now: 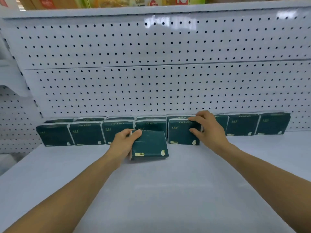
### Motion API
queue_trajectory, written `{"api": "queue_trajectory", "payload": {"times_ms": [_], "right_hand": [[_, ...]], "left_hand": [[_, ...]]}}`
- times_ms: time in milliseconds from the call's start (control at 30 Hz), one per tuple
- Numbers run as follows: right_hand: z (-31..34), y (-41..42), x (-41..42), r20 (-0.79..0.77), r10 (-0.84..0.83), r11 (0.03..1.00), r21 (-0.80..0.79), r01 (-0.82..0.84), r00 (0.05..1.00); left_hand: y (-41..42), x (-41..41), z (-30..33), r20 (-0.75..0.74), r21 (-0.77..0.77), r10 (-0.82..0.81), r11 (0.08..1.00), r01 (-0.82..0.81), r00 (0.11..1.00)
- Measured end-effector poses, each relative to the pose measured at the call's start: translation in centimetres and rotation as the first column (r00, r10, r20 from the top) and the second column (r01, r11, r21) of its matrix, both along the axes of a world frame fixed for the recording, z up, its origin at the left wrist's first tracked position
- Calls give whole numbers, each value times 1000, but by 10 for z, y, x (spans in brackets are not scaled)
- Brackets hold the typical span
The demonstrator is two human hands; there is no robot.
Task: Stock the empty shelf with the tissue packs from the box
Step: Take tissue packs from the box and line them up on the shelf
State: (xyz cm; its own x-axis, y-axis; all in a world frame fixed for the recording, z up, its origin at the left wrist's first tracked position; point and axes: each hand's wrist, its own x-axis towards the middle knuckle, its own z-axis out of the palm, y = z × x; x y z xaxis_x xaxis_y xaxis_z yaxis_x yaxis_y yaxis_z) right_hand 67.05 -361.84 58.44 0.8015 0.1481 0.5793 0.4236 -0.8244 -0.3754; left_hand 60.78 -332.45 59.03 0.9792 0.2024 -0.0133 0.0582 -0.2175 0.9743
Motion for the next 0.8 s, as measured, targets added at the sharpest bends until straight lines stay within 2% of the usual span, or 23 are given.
{"api": "queue_trajectory", "payload": {"times_ms": [267,333,367,433,500,600,700,800], "right_hand": [[1,3,11,98,2,989,-146,13,995],[4,3,6,154,18,992,-129,2,988],[8,3,0,147,44,997,-68,-34,988],[19,6,-19,-13,195,974,121,-192,981],[30,9,-38,-218,413,892,290,-346,884],[39,7,-53,-345,583,805,364,-468,735],[40,-12,-59,-321,625,771,399,-496,712],[28,-55,-60,-343,531,839,343,-423,775]], "left_hand": [[-10,-2,-2,3,-63,-8,998,9,1000],[-15,-8,2,12,-73,-34,997,35,999],[-18,-12,5,29,-78,-64,995,66,998],[-27,-20,11,91,-63,-142,987,148,986],[-38,-26,17,156,-32,-200,978,207,967],[-61,-31,23,204,-44,-275,956,290,939],[-84,-31,22,198,16,-367,928,372,909],[-101,-21,12,261,268,-357,919,288,897]]}}
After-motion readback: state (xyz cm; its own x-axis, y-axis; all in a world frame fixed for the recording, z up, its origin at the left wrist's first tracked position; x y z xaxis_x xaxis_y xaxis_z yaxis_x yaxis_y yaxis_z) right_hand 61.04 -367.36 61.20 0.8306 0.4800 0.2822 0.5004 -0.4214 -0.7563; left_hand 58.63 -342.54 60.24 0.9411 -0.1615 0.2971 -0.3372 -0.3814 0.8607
